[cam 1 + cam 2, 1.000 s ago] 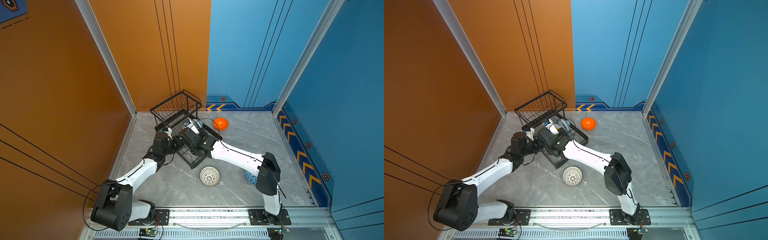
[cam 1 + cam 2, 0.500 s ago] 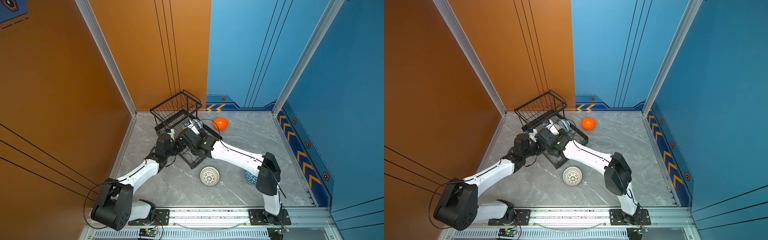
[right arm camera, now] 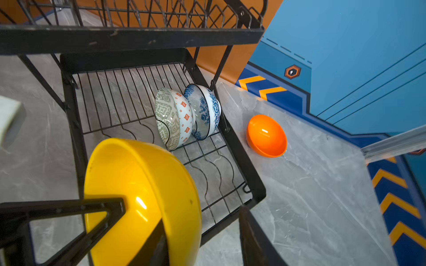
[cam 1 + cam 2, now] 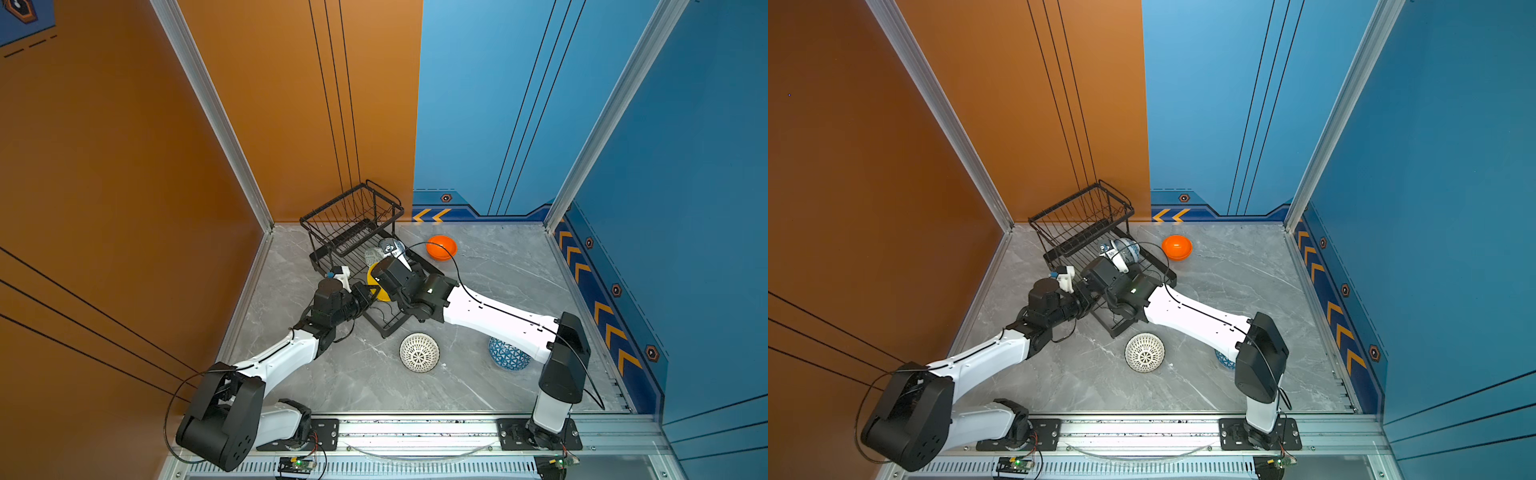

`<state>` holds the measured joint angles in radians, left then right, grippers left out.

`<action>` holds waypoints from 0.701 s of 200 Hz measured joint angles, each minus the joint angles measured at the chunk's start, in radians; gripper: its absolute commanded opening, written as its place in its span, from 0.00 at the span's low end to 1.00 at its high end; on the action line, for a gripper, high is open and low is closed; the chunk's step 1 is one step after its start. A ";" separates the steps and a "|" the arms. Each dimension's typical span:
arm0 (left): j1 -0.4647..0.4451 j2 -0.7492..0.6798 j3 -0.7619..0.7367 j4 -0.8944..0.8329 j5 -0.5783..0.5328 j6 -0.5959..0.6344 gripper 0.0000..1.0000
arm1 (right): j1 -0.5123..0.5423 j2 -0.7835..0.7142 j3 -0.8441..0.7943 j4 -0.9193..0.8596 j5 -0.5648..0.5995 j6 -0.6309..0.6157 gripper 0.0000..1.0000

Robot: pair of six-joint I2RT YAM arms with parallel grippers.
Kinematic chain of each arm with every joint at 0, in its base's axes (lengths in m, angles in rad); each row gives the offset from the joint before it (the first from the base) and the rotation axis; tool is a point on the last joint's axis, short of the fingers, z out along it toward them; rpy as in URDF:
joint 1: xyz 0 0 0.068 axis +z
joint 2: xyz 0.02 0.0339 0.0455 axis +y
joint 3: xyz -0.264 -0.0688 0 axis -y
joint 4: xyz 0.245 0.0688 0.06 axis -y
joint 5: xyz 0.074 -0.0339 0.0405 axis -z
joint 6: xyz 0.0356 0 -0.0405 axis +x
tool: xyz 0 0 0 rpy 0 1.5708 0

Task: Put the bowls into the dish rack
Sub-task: 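Lower the yellow bowl into a rack slot beside the green bowl with the right gripper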

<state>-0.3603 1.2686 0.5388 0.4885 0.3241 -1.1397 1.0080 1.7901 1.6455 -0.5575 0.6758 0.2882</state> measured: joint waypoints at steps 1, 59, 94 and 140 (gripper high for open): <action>0.000 0.000 -0.001 0.002 -0.001 -0.002 0.00 | 0.000 -0.002 -0.002 0.000 -0.001 0.002 0.58; -0.045 -0.001 -0.037 0.142 -0.128 -0.108 0.00 | -0.016 -0.135 -0.122 0.072 -0.085 0.089 0.75; -0.062 -0.001 -0.063 0.193 -0.218 -0.159 0.00 | -0.022 -0.209 -0.229 0.140 -0.127 0.164 0.70; -0.079 0.011 -0.068 0.253 -0.272 -0.203 0.00 | -0.059 -0.237 -0.375 0.279 -0.194 0.269 0.64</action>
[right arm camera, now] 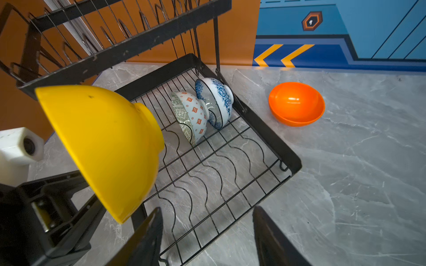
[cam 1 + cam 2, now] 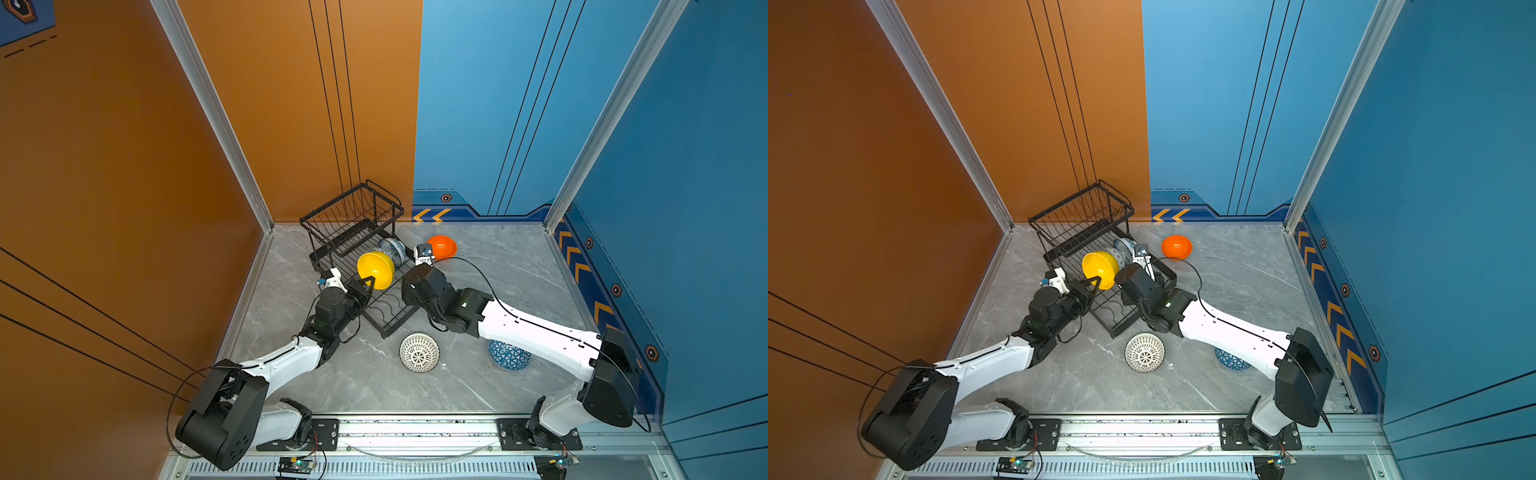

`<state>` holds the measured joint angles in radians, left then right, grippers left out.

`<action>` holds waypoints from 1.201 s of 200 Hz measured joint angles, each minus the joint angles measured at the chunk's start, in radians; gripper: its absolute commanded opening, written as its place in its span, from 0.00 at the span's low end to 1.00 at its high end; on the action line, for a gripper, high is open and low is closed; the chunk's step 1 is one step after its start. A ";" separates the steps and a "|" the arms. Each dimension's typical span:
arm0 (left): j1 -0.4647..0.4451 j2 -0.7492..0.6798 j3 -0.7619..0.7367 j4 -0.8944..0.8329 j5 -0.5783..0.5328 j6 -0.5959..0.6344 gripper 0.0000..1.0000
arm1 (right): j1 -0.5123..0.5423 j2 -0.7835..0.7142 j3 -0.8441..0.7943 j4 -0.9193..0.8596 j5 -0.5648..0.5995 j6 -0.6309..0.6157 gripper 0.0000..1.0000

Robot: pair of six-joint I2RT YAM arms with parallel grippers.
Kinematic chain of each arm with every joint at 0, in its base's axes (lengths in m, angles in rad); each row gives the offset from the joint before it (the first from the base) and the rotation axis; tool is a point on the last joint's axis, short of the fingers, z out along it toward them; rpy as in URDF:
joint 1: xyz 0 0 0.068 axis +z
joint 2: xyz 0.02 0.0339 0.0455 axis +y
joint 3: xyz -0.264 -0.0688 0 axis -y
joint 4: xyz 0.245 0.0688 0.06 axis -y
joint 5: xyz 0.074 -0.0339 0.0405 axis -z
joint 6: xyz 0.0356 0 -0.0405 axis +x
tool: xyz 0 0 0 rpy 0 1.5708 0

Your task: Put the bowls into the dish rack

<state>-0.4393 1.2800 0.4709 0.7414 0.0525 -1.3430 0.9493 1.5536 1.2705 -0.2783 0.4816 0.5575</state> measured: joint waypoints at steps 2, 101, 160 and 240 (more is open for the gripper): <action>-0.001 0.002 0.000 0.003 0.000 -0.001 0.00 | 0.000 0.000 -0.006 0.005 -0.004 0.002 0.65; -0.021 0.034 -0.006 0.027 -0.004 -0.013 0.00 | 0.020 -0.104 -0.119 0.204 -0.061 0.027 0.72; -0.054 0.042 -0.006 0.030 -0.014 -0.013 0.00 | 0.033 0.014 -0.093 0.246 -0.058 0.035 0.51; -0.108 0.042 -0.006 0.056 -0.064 -0.009 0.00 | 0.064 0.096 -0.061 0.270 0.153 0.047 0.07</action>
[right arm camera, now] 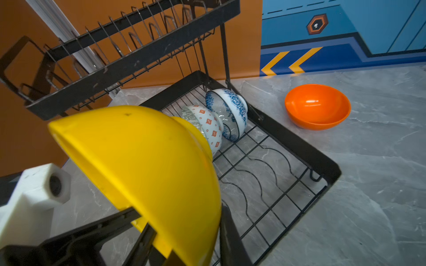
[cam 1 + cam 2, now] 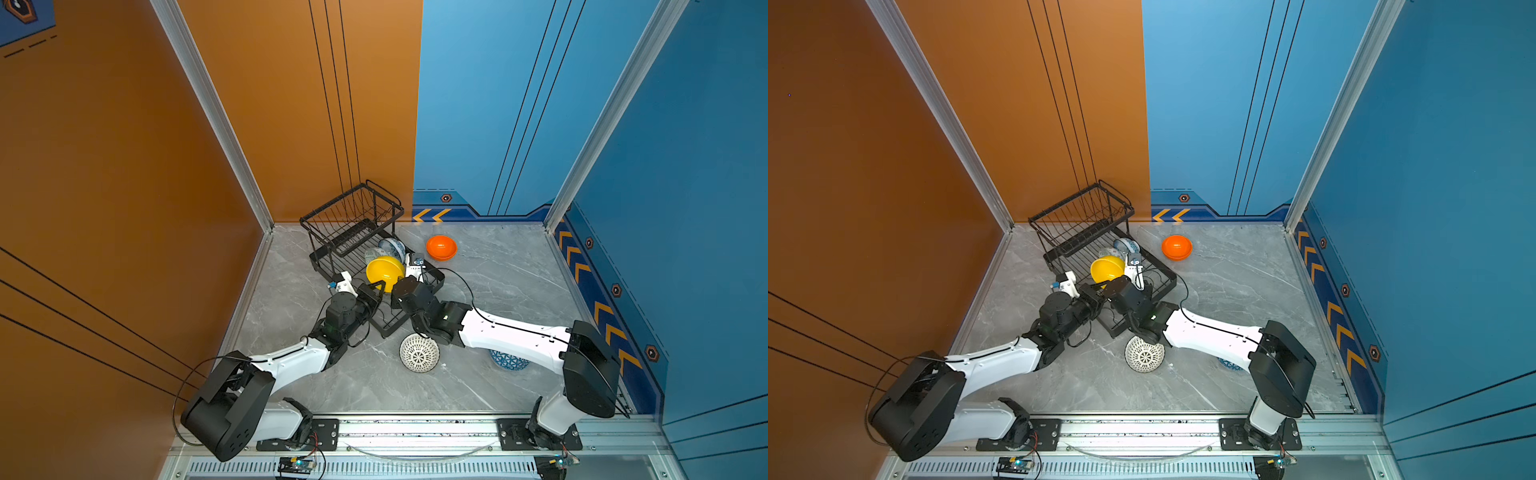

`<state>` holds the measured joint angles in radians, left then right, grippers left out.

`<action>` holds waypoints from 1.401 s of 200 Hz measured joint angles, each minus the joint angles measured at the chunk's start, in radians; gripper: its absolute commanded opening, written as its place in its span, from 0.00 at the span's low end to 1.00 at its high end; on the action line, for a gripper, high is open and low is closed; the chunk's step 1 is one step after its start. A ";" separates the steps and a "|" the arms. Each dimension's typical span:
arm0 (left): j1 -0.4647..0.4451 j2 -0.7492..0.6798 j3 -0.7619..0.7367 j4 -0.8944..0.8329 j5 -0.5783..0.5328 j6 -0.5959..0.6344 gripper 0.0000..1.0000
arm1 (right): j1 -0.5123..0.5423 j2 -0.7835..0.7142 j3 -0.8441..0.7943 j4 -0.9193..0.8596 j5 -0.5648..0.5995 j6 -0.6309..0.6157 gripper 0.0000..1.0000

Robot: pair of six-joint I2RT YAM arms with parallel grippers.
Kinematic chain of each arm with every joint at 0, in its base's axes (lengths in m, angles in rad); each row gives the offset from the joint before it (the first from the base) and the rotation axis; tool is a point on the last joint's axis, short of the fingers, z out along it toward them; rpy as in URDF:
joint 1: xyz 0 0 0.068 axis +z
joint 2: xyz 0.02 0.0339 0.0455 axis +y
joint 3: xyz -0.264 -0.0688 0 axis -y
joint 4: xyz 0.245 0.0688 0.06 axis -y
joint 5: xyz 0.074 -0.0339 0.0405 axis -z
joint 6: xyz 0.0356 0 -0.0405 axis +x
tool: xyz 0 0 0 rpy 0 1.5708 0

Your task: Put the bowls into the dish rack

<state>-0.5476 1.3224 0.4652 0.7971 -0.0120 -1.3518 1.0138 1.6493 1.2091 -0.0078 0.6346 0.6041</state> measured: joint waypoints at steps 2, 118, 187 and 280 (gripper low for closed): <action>-0.002 0.000 0.000 0.000 -0.001 0.000 0.00 | 0.000 0.000 0.000 0.000 0.003 -0.004 0.06; 0.031 -0.095 -0.075 0.016 0.002 -0.010 0.57 | 0.035 0.042 0.028 0.007 0.135 -0.008 0.00; 0.129 -0.340 -0.133 -0.182 0.008 0.003 0.98 | 0.044 0.132 0.150 -0.142 0.295 0.052 0.02; 0.381 -0.616 -0.201 -0.469 0.114 0.011 0.98 | 0.079 0.354 0.362 -0.396 0.432 0.209 0.00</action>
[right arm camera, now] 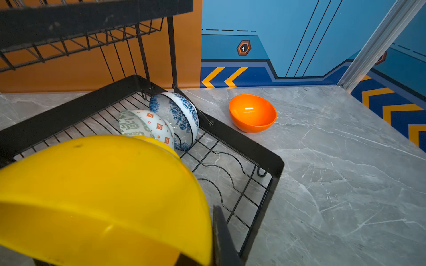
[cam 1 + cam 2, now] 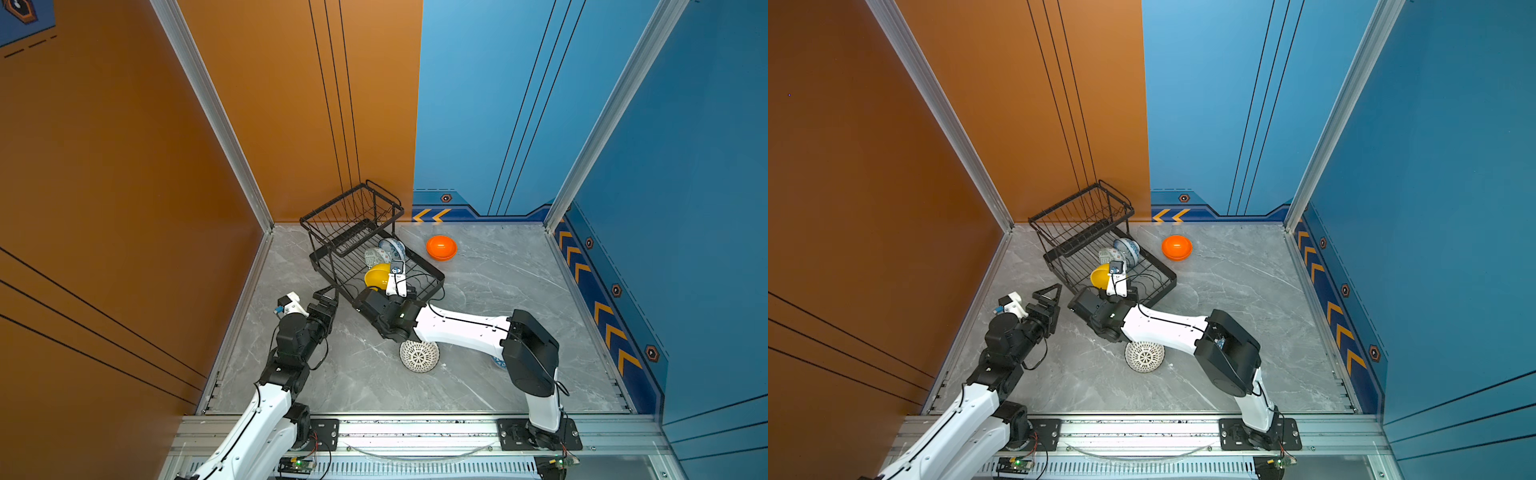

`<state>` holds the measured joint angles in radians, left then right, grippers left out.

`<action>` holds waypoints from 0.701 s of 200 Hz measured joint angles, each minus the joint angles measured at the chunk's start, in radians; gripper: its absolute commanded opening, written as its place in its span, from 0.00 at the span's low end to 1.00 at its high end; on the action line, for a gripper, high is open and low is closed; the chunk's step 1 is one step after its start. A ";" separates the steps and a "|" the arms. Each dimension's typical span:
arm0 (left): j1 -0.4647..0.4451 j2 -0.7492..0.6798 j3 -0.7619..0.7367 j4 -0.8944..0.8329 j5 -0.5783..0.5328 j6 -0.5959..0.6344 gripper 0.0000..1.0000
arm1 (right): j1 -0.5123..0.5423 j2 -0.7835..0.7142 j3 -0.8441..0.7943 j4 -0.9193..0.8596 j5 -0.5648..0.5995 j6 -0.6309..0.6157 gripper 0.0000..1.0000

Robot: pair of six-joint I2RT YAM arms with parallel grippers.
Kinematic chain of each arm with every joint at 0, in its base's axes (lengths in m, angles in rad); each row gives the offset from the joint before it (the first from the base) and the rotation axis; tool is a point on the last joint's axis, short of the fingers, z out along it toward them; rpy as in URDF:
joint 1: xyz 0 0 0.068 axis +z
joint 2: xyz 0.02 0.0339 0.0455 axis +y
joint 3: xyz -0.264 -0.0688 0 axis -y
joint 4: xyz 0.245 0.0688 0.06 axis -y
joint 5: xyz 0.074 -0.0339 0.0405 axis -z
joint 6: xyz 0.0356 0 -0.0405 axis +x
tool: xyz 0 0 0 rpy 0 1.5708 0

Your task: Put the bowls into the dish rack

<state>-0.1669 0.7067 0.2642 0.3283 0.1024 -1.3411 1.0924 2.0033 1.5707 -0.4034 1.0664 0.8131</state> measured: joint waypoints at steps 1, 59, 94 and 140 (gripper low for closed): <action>0.003 0.000 -0.001 -0.001 0.003 0.000 0.98 | 0.000 0.005 0.005 -0.003 0.002 0.002 0.00; 0.037 0.110 0.023 -0.019 0.145 0.025 0.99 | -0.008 0.068 0.069 -0.092 -0.051 0.053 0.00; 0.009 0.220 0.040 0.006 0.205 0.047 0.80 | -0.022 0.064 0.068 -0.105 -0.144 0.052 0.00; -0.083 0.300 0.116 0.032 0.220 0.093 0.65 | -0.025 -0.004 0.042 -0.113 -0.233 0.045 0.00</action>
<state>-0.2497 1.0065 0.3798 0.3607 0.3225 -1.2480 1.0676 1.9995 1.6123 -0.5167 0.8337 0.8581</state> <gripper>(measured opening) 0.667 0.083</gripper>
